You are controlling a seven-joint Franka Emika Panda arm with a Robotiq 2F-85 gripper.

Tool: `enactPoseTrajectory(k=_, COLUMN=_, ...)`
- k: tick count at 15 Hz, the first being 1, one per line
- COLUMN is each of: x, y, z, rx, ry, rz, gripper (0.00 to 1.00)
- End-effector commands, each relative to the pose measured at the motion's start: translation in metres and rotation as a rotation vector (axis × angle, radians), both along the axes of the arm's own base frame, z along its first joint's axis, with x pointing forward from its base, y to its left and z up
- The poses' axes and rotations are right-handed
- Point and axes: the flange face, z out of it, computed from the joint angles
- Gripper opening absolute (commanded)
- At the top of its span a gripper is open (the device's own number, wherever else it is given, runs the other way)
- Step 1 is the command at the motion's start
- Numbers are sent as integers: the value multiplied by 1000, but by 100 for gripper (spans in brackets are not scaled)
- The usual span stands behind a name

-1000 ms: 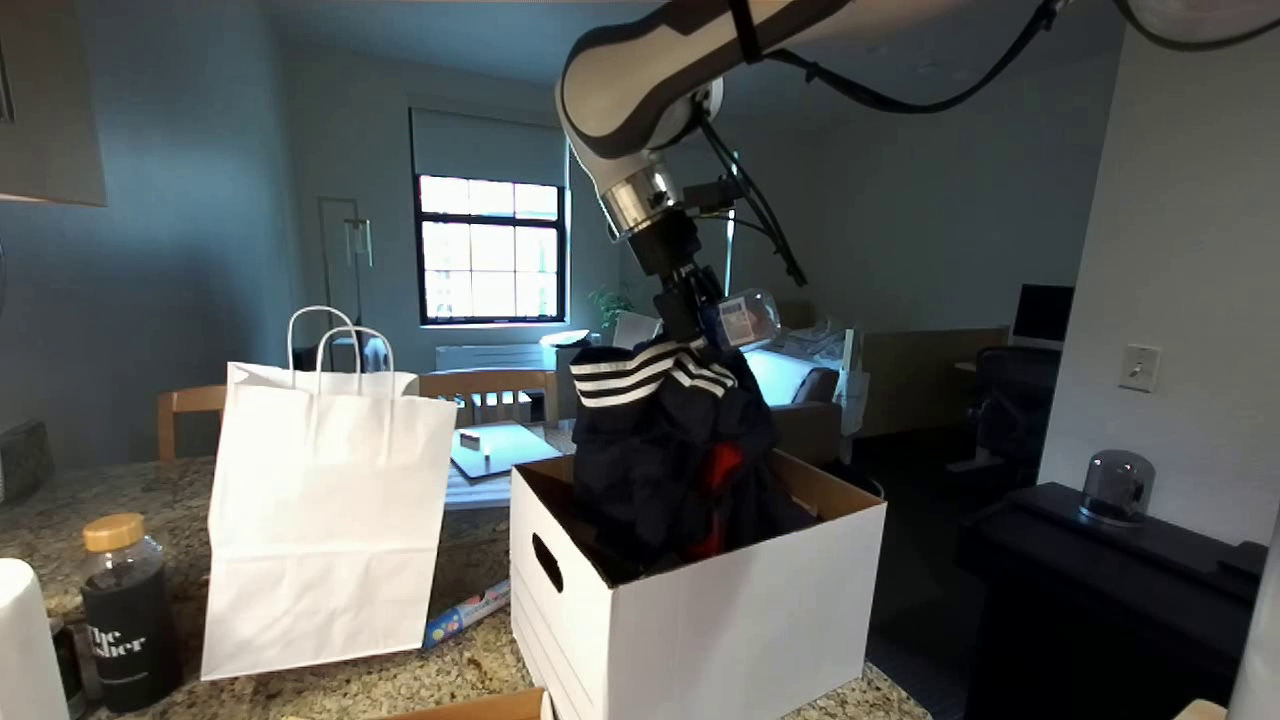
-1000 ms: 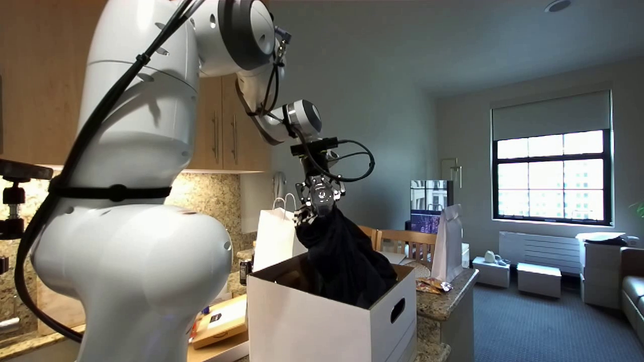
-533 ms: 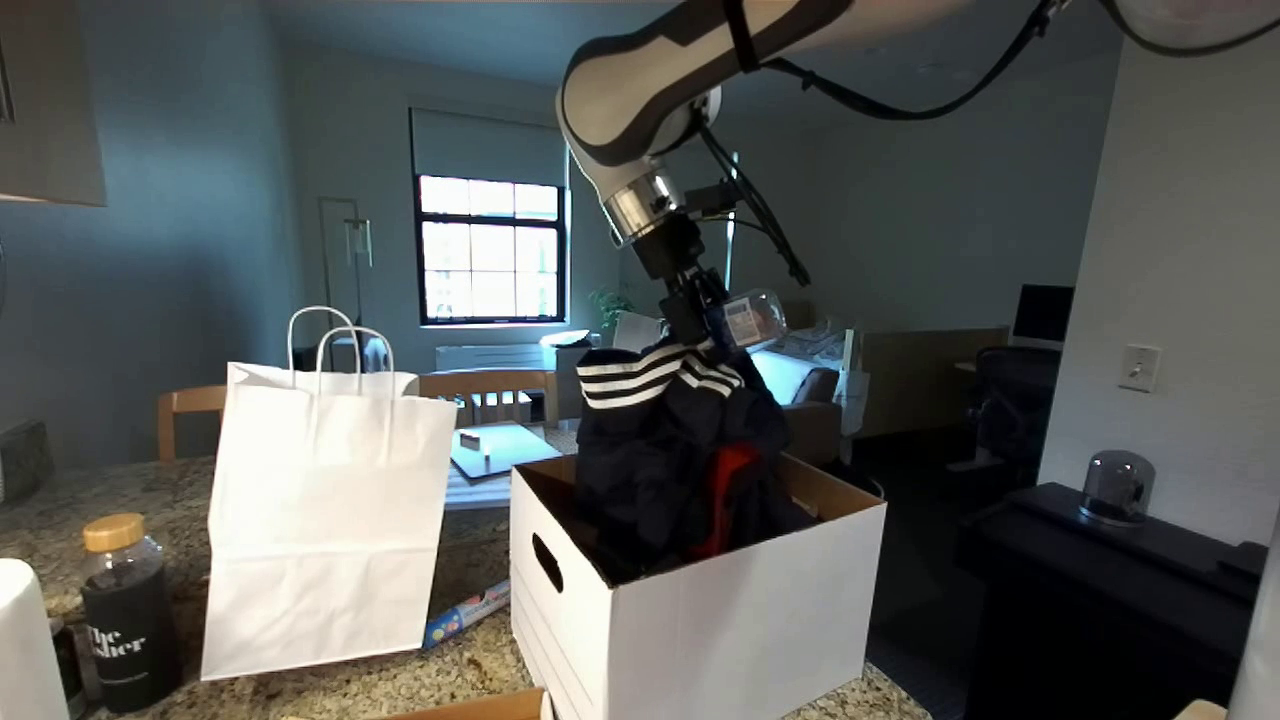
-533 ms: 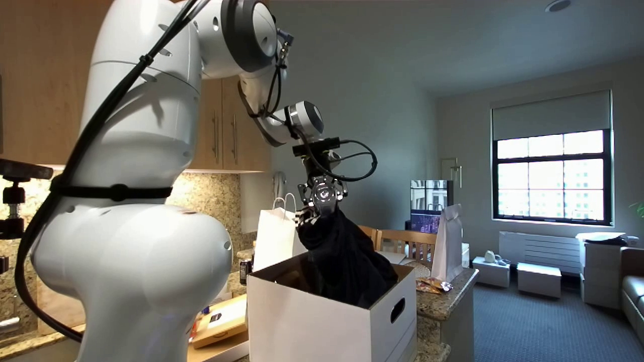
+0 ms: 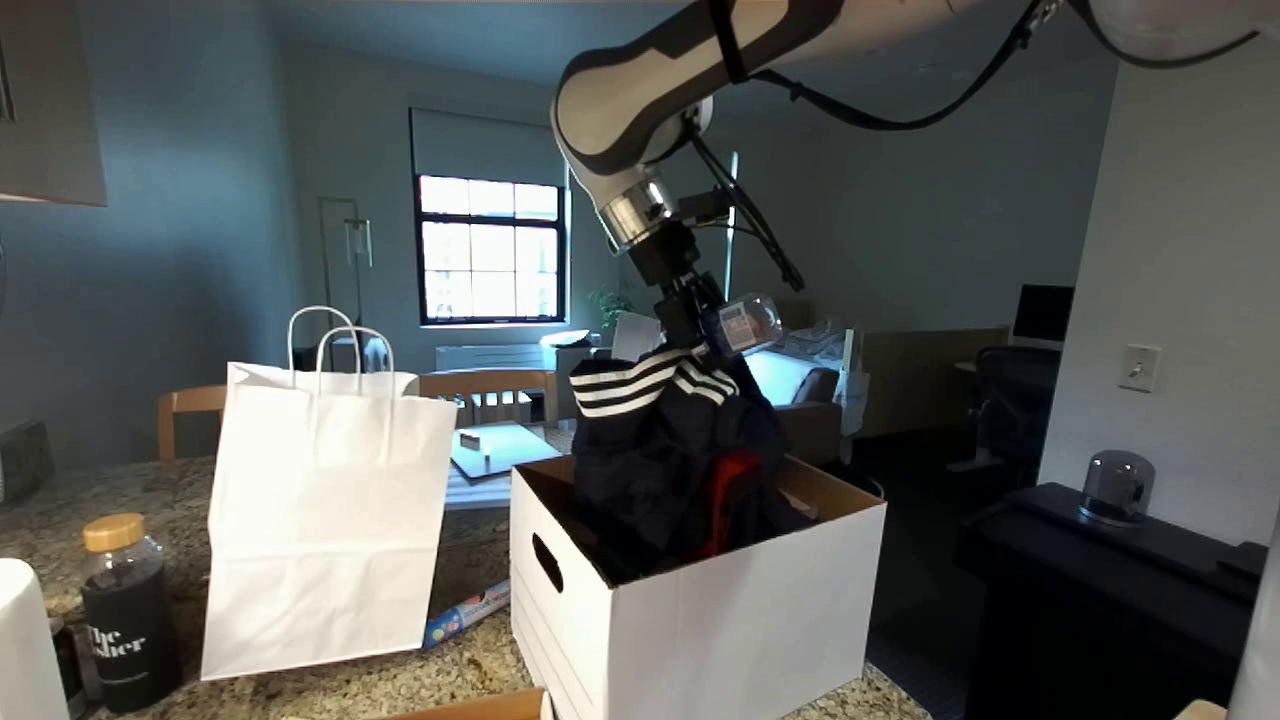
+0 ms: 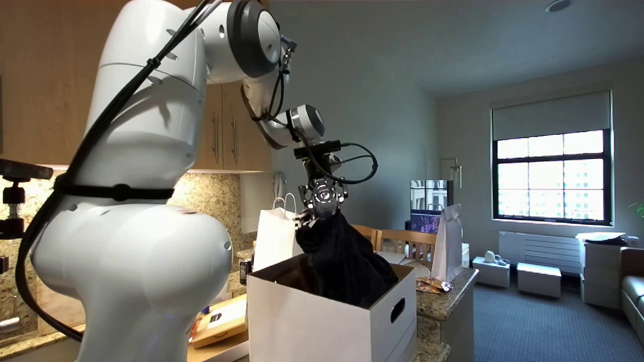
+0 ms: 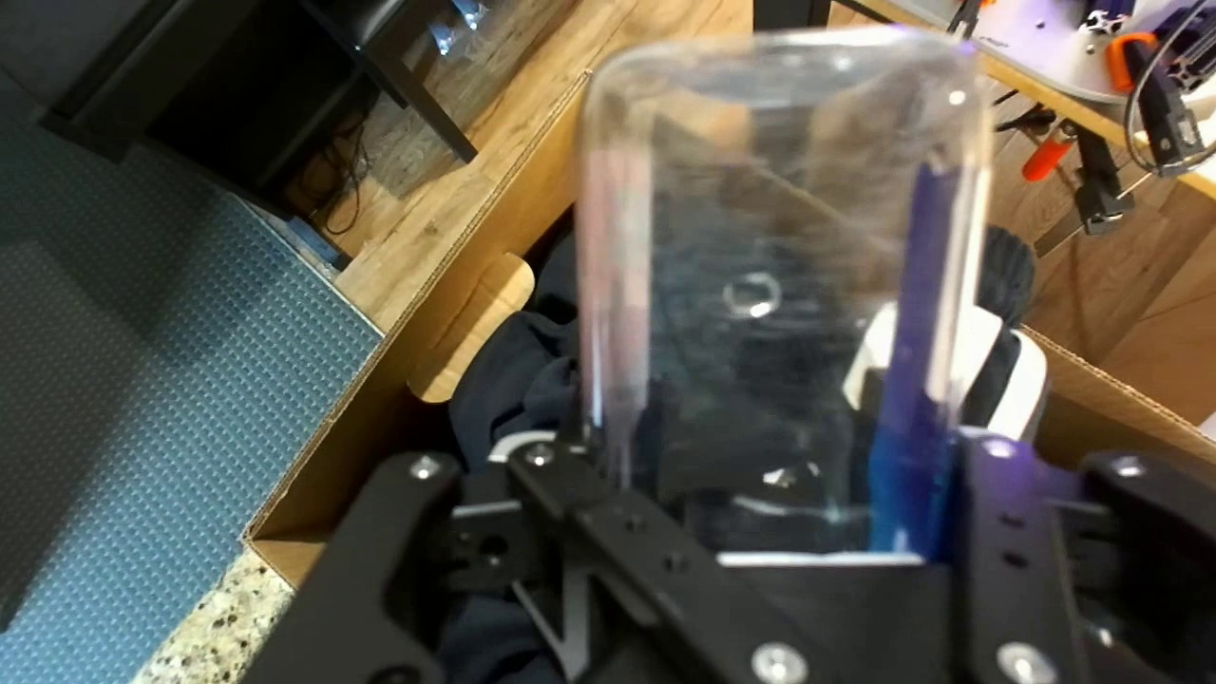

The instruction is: Remove three bottles from the box

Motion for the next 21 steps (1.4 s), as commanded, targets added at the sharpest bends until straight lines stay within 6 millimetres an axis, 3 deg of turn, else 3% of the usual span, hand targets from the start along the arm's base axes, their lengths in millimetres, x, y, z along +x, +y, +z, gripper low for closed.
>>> enactPoseTrajectory(k=1, x=-1, y=-2, z=13, rx=-34, ry=17, rz=14, gripper=49)
enactPoseTrajectory(k=3, x=-1, y=-1, z=15, rx=-49, ry=14, rz=11, gripper=52)
enactPoseTrajectory(k=5, x=-2, y=-1, z=15, rx=-59, ry=6, rz=15, gripper=40)
enactPoseTrajectory(k=9, x=-2, y=2, z=14, rx=-70, ry=2, rz=23, gripper=32)
enactPoseTrajectory(k=14, x=-8, y=19, z=16, rx=-70, ry=6, rz=55, gripper=31)
enactPoseTrajectory(k=17, x=-21, y=51, z=16, rx=-64, ry=-6, rz=107, gripper=31)
enactPoseTrajectory(k=21, x=-49, y=118, z=8, rx=-53, ry=-30, rz=178, gripper=31)
